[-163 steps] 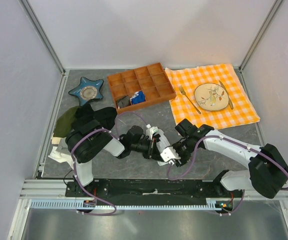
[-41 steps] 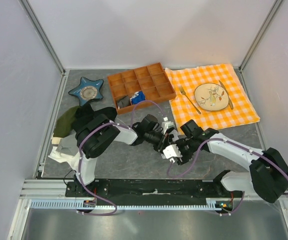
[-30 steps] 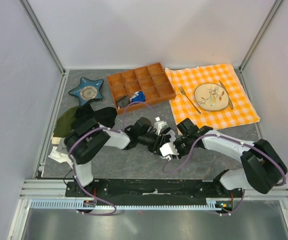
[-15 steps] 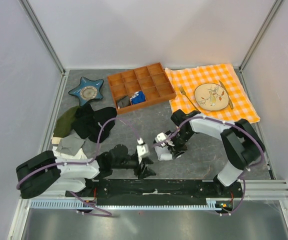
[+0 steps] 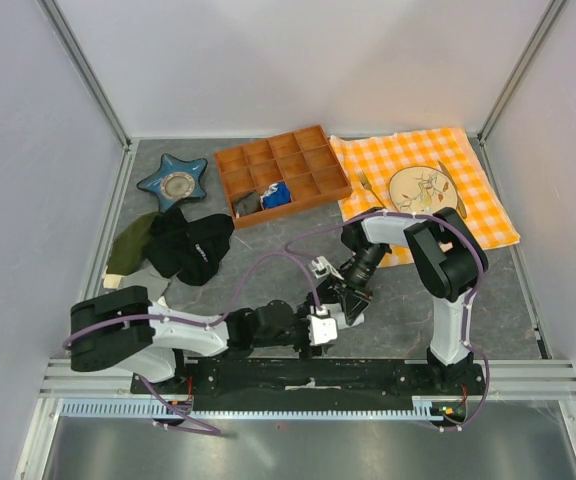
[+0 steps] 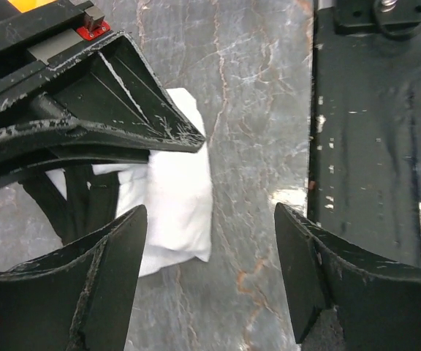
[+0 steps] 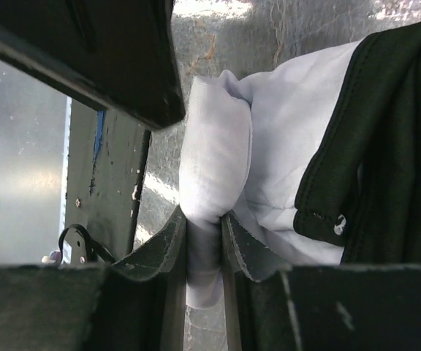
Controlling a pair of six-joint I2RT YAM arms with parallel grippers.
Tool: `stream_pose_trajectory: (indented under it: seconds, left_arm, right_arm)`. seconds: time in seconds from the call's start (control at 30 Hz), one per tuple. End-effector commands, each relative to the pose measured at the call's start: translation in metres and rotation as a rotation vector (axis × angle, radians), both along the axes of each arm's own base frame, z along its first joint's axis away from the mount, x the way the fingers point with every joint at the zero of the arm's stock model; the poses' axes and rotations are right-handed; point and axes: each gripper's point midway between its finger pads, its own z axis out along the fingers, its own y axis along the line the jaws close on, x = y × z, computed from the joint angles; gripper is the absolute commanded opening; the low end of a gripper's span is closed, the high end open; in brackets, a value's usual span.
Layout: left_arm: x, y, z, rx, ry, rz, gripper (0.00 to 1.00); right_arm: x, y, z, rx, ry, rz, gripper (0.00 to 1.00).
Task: Roll the underwear
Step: Roll the underwear to the center of the board.
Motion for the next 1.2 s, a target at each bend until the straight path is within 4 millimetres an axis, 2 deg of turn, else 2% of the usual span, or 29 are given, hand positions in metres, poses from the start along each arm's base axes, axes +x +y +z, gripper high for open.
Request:
stream_pose_trajectory:
  seconds: [0.0,0.07,0.2,0.3,0.37,0.4,0.47,0.5,0.63,0.67,0.73,0.77,0.83,0.87,0.9,0.93,0.97,1.0,1.03,1.07,1.1,1.13,1.17]
  left_arm:
    - [0.018,-0.017,0.001,0.05,-0.15,-0.001,0.77]
    - [0.025,-0.018,-0.005,0.078,-0.17,0.023,0.76]
    - [0.027,-0.02,-0.014,0.119,-0.171,0.024,0.75]
    - [0.029,-0.021,-0.024,0.156,-0.152,0.038,0.7]
    - [0.03,-0.023,-0.028,0.169,-0.128,0.055,0.6]
    - [0.03,-0.02,-0.036,0.203,-0.111,0.06,0.43]
    - [0.032,-0.021,-0.038,0.209,-0.066,0.095,0.23]
    - [0.031,-0.018,-0.044,0.227,-0.04,0.108,0.02]
    - [0.028,-0.005,-0.057,0.236,0.083,0.154,0.02]
    - [0.021,-0.005,-0.059,0.221,0.159,0.139,0.02]
    - [0.025,0.006,-0.064,0.196,0.244,0.163,0.02]
    - [0.018,0.007,-0.065,0.18,0.324,0.149,0.02]
    - [0.024,0.017,-0.07,0.164,0.411,0.181,0.02]
    - [0.019,0.017,-0.07,0.146,0.478,0.169,0.02]
    - [0.019,0.019,-0.072,0.141,0.517,0.177,0.02]
    - [0.027,0.025,-0.074,0.132,0.558,0.207,0.02]
    - [0.024,0.025,-0.075,0.117,0.633,0.207,0.02]
    - [0.025,0.028,-0.077,0.11,0.674,0.221,0.02]
    - [0.033,0.032,-0.079,0.098,0.714,0.247,0.02]
    - [0.032,0.032,-0.078,0.092,0.776,0.256,0.02]
    - [0.032,0.037,-0.087,0.118,0.826,0.28,0.02]
    - [0.041,0.035,-0.086,0.108,0.856,0.298,0.02]
    - [0.039,0.035,-0.086,0.112,0.916,0.304,0.02]
  right_arm:
    - [0.003,-0.003,-0.009,-0.033,-0.01,0.021,0.22]
    - [0.003,-0.003,-0.01,-0.034,-0.014,0.019,0.23]
    - [0.006,-0.001,-0.01,-0.036,-0.023,0.01,0.24]
    - [0.008,0.0,-0.011,-0.034,-0.029,0.003,0.26]
    - [0.009,0.002,-0.01,-0.032,-0.034,-0.003,0.28]
    - [0.009,0.002,-0.009,-0.03,-0.036,-0.006,0.29]
    - [0.012,0.004,-0.006,-0.022,-0.053,-0.013,0.32]
    - [0.015,0.005,-0.003,-0.015,-0.062,-0.02,0.34]
    - [0.037,0.009,0.023,0.055,-0.152,-0.087,0.4]
    - [0.048,0.007,0.03,0.082,-0.174,-0.131,0.41]
    - [0.066,0.004,0.05,0.132,-0.248,-0.182,0.45]
    - [0.077,-0.002,0.057,0.155,-0.285,-0.219,0.46]
    - [0.086,-0.007,0.071,0.194,-0.38,-0.233,0.5]
    - [0.087,-0.01,0.074,0.201,-0.415,-0.228,0.52]
    - [0.081,-0.013,0.073,0.208,-0.43,-0.216,0.53]
    - [0.078,-0.013,0.082,0.241,-0.479,-0.201,0.55]
    - [0.075,-0.013,0.084,0.286,-0.532,-0.152,0.56]
    - [0.062,-0.014,0.079,0.306,-0.528,-0.128,0.59]
    - [0.056,-0.014,0.084,0.337,-0.576,-0.095,0.61]
    - [0.05,-0.009,0.083,0.364,-0.614,-0.045,0.64]
    - [0.039,-0.009,0.075,0.362,-0.611,-0.022,0.67]
    - [0.045,-0.006,0.076,0.365,-0.701,0.007,0.68]
    - [0.035,0.002,0.072,0.357,-0.706,0.037,0.69]
